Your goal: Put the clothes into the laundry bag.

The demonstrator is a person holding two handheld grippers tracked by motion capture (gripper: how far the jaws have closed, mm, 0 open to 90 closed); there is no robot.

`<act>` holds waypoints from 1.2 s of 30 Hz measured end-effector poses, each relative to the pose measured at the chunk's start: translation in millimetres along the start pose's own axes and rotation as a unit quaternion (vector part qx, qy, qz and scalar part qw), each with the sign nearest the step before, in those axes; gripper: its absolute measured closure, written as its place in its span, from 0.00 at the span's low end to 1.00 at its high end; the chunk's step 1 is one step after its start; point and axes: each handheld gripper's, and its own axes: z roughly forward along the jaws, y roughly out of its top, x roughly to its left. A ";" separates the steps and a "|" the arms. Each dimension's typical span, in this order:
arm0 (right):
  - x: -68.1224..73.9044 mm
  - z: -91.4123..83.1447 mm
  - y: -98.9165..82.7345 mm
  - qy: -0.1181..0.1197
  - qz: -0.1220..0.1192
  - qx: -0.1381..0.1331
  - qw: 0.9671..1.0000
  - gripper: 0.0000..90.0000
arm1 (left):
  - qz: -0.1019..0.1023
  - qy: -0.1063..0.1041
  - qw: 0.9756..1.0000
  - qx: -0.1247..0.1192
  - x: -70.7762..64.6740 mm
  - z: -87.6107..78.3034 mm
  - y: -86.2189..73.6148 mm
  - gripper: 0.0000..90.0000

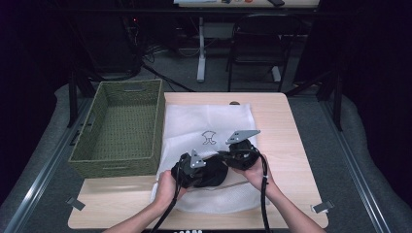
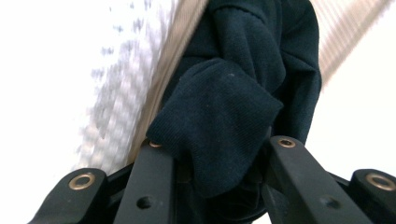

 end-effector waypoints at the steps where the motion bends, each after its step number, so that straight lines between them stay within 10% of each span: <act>1: -0.6 -1.5 0.7 0.002 0.001 -0.003 1.000 0.97 | -0.008 0.011 1.000 -0.011 -0.3 3.6 1.4 0.81; 12: -4.4 4.6 -4.7 0.006 0.007 0.015 1.000 0.97 | -0.009 0.006 1.000 -0.001 2.1 16.9 -1.7 0.77; 21: -5.3 3.1 -5.4 0.004 0.009 0.013 1.000 0.97 | 0.009 -0.014 1.000 0.016 -2.8 3.1 -0.7 0.43; 36: -6.7 3.6 -5.9 0.004 0.010 0.015 1.000 0.97 | 0.001 -0.030 0.999 0.038 -1.7 -19.7 -16.8 0.30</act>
